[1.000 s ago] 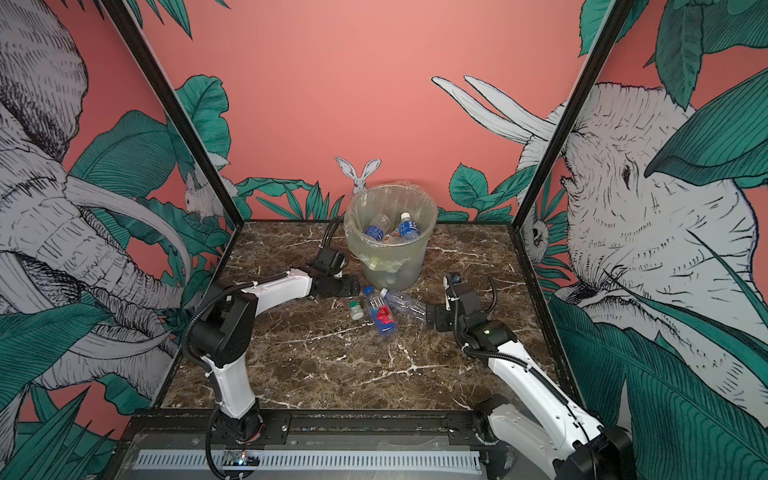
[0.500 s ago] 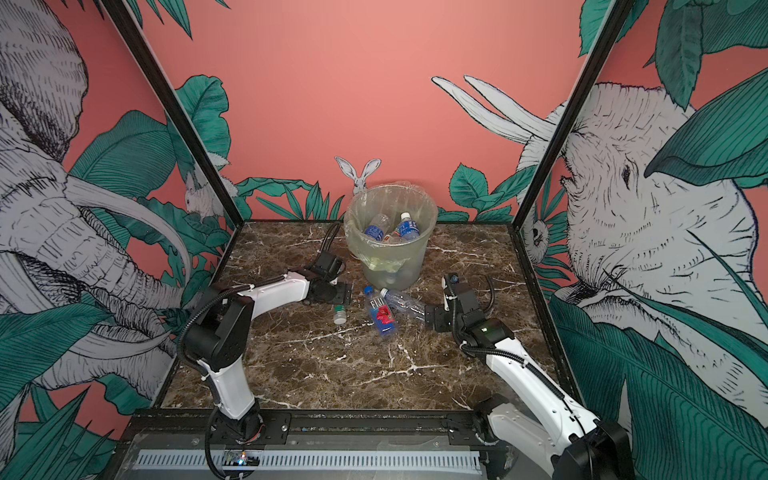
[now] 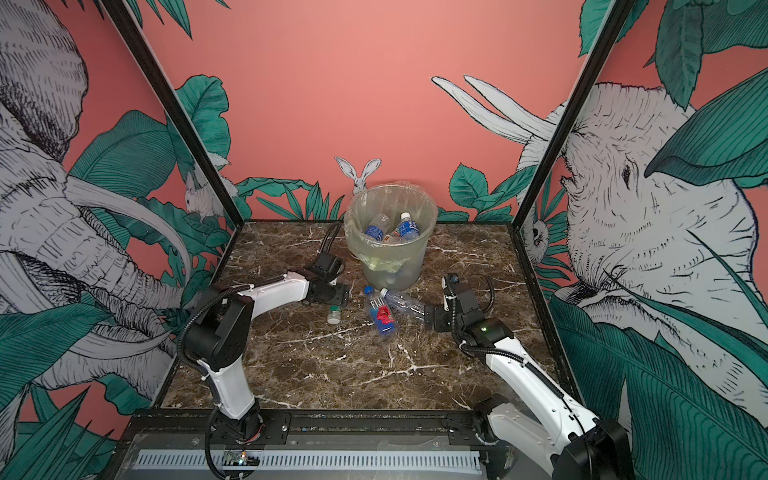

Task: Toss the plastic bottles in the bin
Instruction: 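Lower the left gripper onto the clear square bottle and grasp it, then lift the clear square bottle with the left gripper up over the bin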

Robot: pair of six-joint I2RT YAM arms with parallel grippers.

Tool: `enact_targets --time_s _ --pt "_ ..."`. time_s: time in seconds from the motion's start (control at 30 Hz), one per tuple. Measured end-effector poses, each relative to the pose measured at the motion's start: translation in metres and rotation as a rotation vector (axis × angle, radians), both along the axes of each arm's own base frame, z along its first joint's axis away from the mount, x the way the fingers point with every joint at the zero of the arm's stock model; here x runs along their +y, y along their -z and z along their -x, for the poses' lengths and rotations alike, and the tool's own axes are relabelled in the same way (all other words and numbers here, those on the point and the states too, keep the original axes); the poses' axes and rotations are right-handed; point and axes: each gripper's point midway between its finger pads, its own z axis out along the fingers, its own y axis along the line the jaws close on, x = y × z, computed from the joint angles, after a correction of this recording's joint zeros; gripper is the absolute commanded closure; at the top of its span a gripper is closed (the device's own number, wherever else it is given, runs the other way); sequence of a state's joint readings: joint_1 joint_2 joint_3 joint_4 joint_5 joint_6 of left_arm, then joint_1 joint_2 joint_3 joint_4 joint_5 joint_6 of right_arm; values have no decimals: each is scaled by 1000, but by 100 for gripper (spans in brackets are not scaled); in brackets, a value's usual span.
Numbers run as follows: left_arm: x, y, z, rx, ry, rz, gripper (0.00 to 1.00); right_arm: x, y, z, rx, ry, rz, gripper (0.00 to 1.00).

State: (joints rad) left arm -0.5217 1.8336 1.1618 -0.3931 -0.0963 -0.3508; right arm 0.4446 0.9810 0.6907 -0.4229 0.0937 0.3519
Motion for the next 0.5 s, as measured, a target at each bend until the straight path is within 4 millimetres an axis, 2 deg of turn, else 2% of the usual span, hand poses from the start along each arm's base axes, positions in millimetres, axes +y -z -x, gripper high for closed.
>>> enact_targets --time_s 0.2,0.5 --pt "4 7 6 14 17 -20 38 0 0 0 0 4 -2 1" --pt "15 0 24 -11 43 -20 53 1 2 -2 5 8 -7 1"
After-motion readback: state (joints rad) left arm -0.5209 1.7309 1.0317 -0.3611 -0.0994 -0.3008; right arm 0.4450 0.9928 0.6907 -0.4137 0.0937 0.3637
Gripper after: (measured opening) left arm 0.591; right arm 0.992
